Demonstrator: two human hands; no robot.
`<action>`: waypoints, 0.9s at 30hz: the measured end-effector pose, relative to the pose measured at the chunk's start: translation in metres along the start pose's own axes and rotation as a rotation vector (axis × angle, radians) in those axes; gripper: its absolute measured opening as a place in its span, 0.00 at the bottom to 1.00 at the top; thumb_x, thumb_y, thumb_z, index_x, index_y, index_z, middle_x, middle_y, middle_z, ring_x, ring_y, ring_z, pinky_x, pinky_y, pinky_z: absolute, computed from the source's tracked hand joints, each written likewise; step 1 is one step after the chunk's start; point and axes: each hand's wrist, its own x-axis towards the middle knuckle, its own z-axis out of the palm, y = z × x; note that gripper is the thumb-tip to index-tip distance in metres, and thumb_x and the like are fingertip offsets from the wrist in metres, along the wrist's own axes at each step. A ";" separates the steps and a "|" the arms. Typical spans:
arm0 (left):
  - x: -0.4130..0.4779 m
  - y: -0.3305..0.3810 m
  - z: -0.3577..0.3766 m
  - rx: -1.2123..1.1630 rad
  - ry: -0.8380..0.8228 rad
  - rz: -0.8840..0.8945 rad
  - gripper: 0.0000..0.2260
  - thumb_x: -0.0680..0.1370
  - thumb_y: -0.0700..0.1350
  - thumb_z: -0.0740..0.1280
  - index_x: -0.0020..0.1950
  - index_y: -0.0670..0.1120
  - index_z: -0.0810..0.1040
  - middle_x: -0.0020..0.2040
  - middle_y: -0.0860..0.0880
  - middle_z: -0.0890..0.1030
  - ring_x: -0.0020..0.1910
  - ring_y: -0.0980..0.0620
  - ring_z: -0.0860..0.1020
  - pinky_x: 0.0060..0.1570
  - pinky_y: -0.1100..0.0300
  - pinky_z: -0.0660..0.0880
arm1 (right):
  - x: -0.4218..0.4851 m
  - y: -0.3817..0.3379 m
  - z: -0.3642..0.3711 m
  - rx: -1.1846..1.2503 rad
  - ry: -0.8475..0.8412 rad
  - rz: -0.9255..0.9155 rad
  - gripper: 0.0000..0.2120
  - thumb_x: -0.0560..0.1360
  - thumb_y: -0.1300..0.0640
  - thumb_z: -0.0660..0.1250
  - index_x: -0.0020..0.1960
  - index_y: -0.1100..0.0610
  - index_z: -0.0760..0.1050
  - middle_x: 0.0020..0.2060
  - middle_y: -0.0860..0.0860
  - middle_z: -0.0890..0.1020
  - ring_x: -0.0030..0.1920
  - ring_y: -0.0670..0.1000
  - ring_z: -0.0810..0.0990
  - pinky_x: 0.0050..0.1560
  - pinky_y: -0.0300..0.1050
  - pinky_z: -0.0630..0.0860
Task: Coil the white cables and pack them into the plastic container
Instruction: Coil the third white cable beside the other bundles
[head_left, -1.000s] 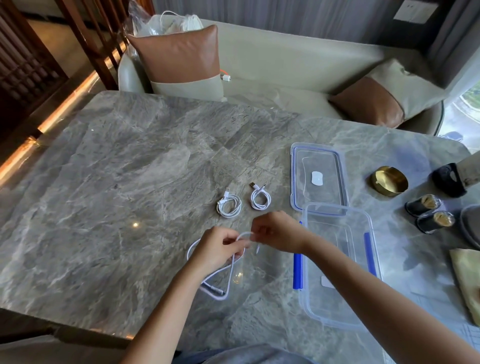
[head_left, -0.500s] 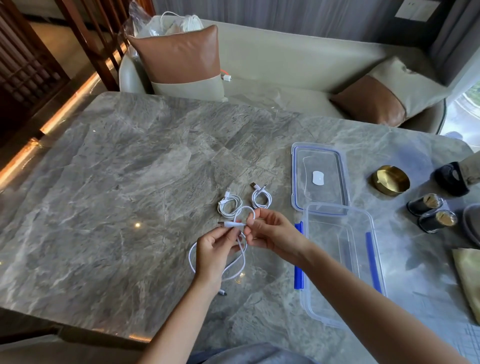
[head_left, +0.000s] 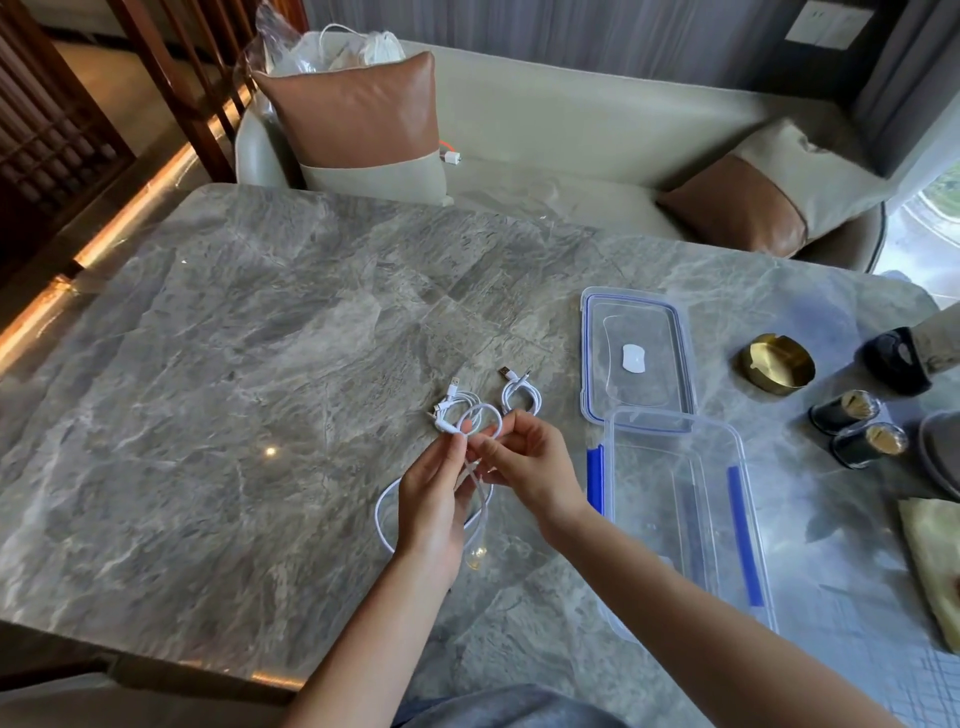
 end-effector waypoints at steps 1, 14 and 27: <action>0.000 0.001 0.001 0.019 0.013 0.004 0.09 0.77 0.44 0.64 0.46 0.49 0.84 0.46 0.51 0.85 0.48 0.56 0.80 0.46 0.65 0.73 | 0.000 0.001 0.000 -0.035 0.012 -0.013 0.07 0.72 0.64 0.70 0.44 0.66 0.74 0.33 0.58 0.80 0.31 0.46 0.78 0.33 0.36 0.75; 0.006 0.014 -0.002 0.232 0.191 0.243 0.10 0.79 0.43 0.63 0.39 0.47 0.80 0.37 0.64 0.84 0.38 0.69 0.78 0.37 0.78 0.71 | -0.014 0.012 0.012 -0.134 0.014 0.007 0.15 0.78 0.52 0.62 0.39 0.61 0.76 0.27 0.48 0.79 0.24 0.46 0.68 0.24 0.35 0.65; -0.019 0.028 0.006 0.421 0.045 0.368 0.07 0.76 0.50 0.66 0.41 0.55 0.83 0.34 0.54 0.84 0.28 0.62 0.74 0.22 0.70 0.68 | -0.047 -0.002 0.026 0.937 -0.147 0.856 0.21 0.77 0.46 0.60 0.34 0.60 0.76 0.23 0.49 0.71 0.18 0.43 0.63 0.20 0.32 0.61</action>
